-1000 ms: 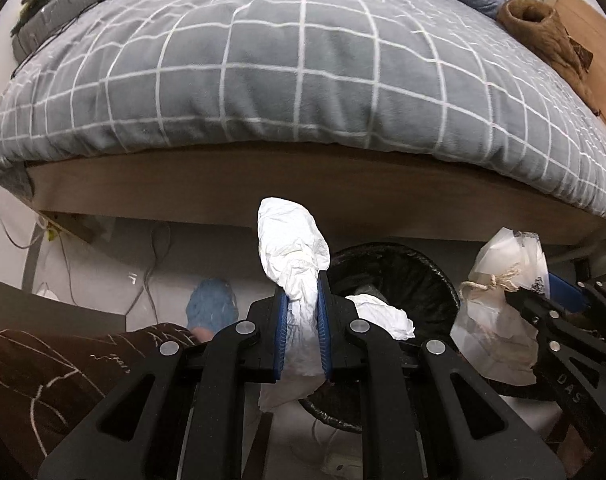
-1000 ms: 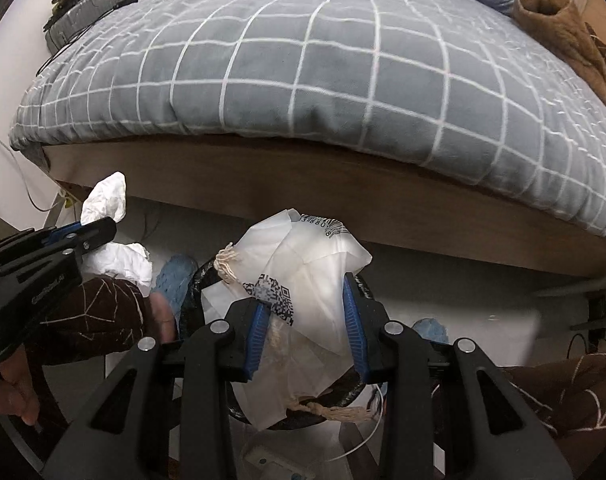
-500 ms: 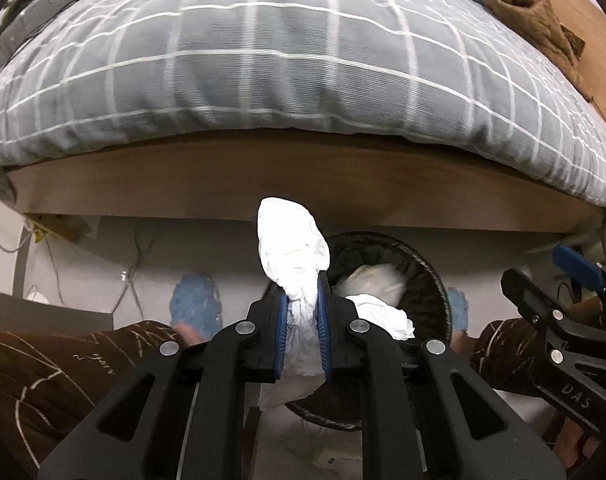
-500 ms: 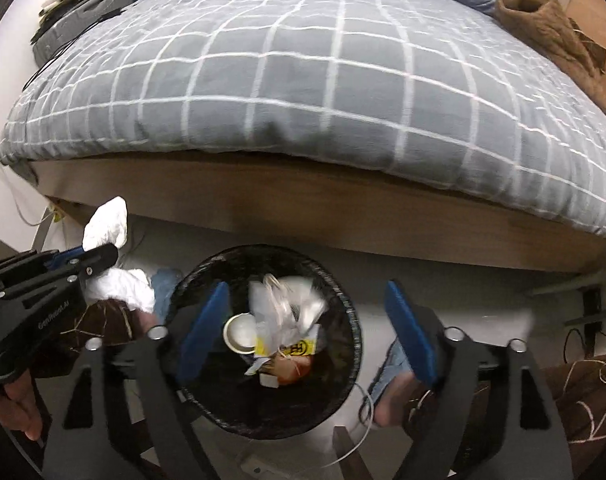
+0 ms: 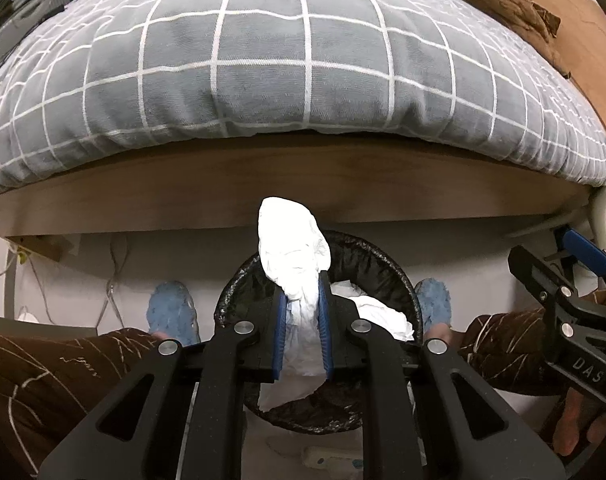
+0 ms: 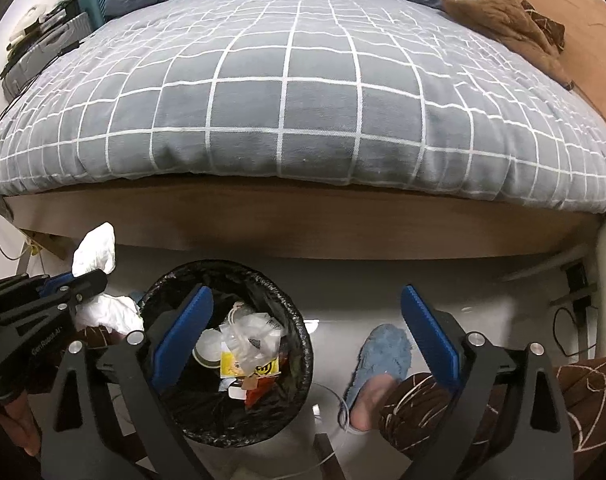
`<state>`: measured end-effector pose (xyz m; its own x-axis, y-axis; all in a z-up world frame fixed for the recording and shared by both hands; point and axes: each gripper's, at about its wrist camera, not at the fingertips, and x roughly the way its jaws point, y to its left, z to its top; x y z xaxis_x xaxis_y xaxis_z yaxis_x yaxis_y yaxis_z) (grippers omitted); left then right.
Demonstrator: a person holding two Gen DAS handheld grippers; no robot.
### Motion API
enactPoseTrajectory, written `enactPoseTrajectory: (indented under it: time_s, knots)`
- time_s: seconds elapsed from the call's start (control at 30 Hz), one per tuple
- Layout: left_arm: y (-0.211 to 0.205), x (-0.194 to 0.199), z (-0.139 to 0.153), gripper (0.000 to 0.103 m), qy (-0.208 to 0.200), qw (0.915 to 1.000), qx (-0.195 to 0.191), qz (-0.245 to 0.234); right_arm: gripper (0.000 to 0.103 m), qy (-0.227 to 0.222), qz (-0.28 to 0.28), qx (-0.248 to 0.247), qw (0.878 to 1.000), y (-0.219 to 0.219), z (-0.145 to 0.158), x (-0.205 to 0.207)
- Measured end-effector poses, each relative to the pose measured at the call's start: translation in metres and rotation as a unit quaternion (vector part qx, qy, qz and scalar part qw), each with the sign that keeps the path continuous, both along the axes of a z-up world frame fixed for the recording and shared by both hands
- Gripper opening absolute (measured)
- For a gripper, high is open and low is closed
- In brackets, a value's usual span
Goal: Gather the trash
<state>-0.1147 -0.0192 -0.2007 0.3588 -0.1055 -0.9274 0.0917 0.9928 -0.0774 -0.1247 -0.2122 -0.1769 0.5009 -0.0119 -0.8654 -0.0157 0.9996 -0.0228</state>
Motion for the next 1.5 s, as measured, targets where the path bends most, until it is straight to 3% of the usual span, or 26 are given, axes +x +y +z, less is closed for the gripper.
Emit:
enactPoseTrajectory:
  time_s: [0.23, 0.4, 0.5, 0.7, 0.9, 1.1, 1.5]
  knots:
    - [0.007, 0.000, 0.000, 0.053, -0.016, 0.9999, 0.006, 0.002, 0.091, -0.016, 0.005, -0.009, 1.000, 0.008, 0.008, -0.005]
    - [0.006, -0.001, 0.006, 0.062, -0.023, 0.9997, 0.005, 0.006, 0.091, -0.025, 0.002, -0.008, 1.000, 0.004, 0.016, -0.007]
    - [0.011, -0.003, 0.023, 0.074, -0.043, 0.9989, 0.010, 0.016, 0.091, -0.031, -0.001, -0.009, 0.999, 0.002, 0.024, -0.008]
    - [0.018, -0.015, 0.073, 0.096, -0.095, 0.9952, -0.001, 0.023, 0.093, -0.069, -0.005, -0.014, 0.998, 0.005, 0.068, -0.014]
    - [0.018, -0.029, 0.140, 0.097, -0.146, 0.9887, -0.011, 0.030, 0.095, -0.113, 0.004, -0.014, 0.993, 0.011, 0.137, -0.038]
    - [0.020, -0.055, 0.191, 0.097, -0.174, 0.9843, -0.014, 0.026, 0.095, -0.143, -0.009, -0.003, 0.990, 0.012, 0.184, -0.061]
    - [0.028, -0.080, 0.216, 0.097, -0.189, 0.9813, -0.010, 0.037, 0.095, -0.160, -0.013, 0.005, 0.987, 0.008, 0.209, -0.087]
